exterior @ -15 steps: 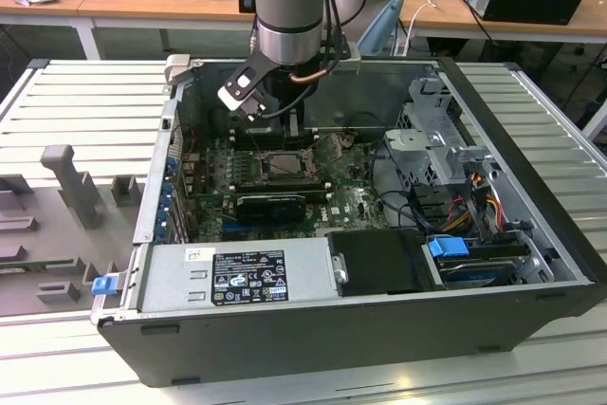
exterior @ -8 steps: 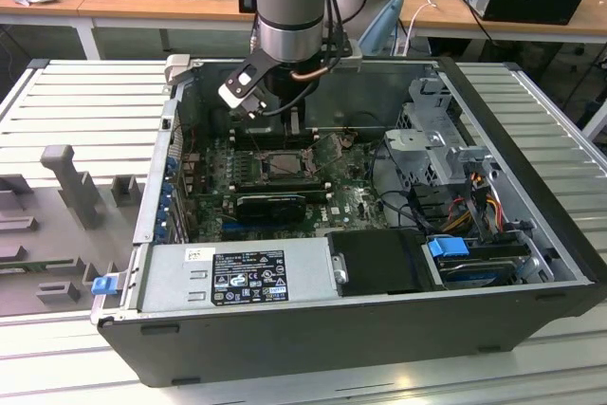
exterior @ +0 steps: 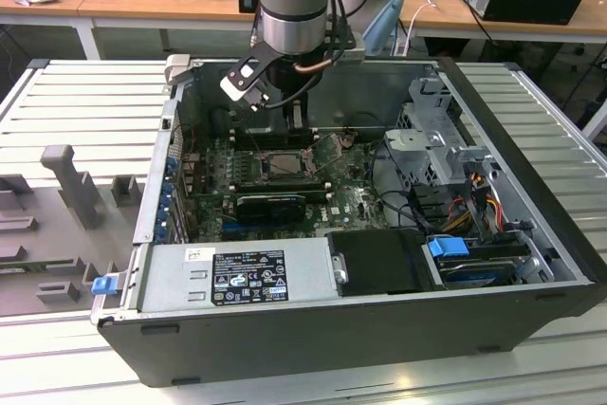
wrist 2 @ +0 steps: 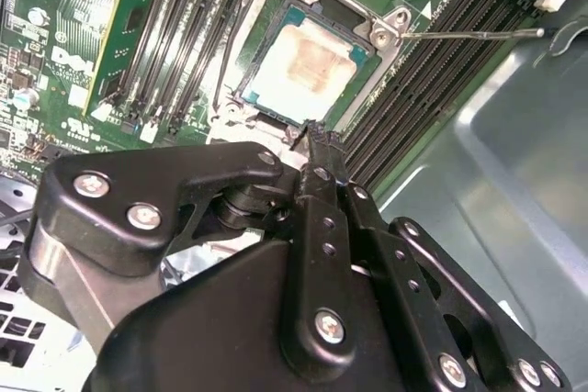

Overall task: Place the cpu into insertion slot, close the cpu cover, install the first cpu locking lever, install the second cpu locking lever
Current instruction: 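Close the cpu cover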

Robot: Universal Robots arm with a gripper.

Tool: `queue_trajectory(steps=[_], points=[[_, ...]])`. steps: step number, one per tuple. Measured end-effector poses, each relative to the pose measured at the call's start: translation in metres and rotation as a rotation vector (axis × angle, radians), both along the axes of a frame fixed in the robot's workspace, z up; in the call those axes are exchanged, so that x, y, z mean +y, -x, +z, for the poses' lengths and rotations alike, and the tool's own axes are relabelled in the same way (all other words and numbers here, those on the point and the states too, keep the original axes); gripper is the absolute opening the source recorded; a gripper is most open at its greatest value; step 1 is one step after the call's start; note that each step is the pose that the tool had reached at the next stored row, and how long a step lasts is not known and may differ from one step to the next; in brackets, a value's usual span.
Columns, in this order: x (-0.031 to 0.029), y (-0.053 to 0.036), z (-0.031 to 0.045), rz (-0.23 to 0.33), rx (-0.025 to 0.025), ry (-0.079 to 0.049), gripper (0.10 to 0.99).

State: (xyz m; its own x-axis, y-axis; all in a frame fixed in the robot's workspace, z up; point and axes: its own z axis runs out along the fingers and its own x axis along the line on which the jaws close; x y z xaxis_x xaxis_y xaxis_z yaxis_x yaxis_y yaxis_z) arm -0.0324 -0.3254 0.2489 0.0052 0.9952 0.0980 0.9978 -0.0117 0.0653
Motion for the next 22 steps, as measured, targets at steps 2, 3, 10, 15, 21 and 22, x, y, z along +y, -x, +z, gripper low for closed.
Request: queue_trajectory(steps=[2, 3, 10, 15, 21, 22], points=[[0.0000, -0.0027, 0.0001, 0.000, 0.0002, 0.000, 0.106], [0.0000, -0.0034, 0.0002, 0.000, 0.0002, 0.000, 0.106], [0.0002, -0.0055, 0.0080, 0.000, 0.0001, 0.000, 0.106], [0.0005, -0.0073, 0.0140, 0.000, 0.0002, 0.000, 0.106], [0.0005, -0.0114, 0.0147, 0.000, 0.0003, 0.000, 0.106], [0.0005, -0.0126, 0.0147, 0.001, 0.0003, 0.000, 0.106]])
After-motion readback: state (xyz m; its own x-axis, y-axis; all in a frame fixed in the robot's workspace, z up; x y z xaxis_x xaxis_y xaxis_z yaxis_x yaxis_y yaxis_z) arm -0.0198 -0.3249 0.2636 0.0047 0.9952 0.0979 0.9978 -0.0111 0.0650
